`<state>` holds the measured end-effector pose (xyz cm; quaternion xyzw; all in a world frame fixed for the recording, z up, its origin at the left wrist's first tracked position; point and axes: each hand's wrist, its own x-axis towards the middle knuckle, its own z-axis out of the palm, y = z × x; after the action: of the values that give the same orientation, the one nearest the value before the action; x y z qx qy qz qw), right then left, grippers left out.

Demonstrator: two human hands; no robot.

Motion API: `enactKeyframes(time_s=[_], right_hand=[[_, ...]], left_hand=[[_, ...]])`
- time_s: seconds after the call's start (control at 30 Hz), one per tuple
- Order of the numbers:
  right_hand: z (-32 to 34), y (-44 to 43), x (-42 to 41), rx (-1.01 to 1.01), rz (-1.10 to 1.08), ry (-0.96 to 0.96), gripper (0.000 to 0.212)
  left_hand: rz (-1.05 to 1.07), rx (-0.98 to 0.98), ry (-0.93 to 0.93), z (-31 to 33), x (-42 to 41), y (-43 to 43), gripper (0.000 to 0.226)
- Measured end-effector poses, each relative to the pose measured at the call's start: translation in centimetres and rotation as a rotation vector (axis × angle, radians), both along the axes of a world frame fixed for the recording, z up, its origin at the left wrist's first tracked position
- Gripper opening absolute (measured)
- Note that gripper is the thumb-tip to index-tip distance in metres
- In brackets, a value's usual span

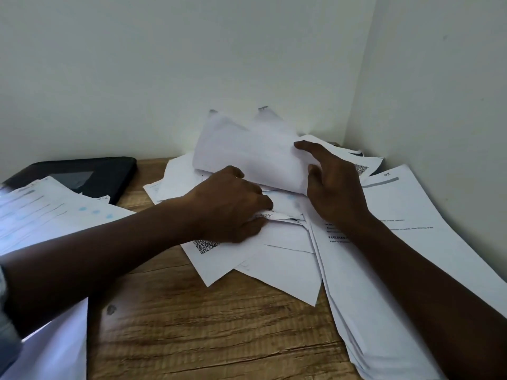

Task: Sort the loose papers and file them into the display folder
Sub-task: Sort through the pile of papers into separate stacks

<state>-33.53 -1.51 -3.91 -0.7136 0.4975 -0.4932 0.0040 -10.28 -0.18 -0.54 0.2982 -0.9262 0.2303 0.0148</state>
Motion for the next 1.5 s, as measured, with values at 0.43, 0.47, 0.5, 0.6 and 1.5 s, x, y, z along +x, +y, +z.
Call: enactKeyframes(time_s=[0.43, 0.47, 0.5, 0.6, 1.5], right_hand=[[0.0, 2.0, 3.2, -0.09, 0.093, 0.399, 0.028], [-0.2, 1.7, 3.5, -0.143, 0.05, 0.369, 0.023], [-0.4, 1.6, 3.6, -0.167, 0.015, 0.311, 0.021], [-0.2, 1.4, 3.3, -0.158, -0.046, 0.129, 0.022], [0.7, 0.8, 1.8, -0.166, -0.247, -0.322, 0.016]], left_hand=[[0.093, -0.253, 0.483, 1.7, 3.8, 0.7, 0.02], [0.061, -0.269, 0.478, 1.8, 4.2, 0.9, 0.023], [0.018, -0.27, 0.444, 1.8, 4.7, 1.3, 0.029], [-0.165, -0.139, 0.307, 1.8, 5.7, 3.1, 0.045], [-0.121, 0.099, 0.207, 1.6, 7.5, 2.5, 0.03]])
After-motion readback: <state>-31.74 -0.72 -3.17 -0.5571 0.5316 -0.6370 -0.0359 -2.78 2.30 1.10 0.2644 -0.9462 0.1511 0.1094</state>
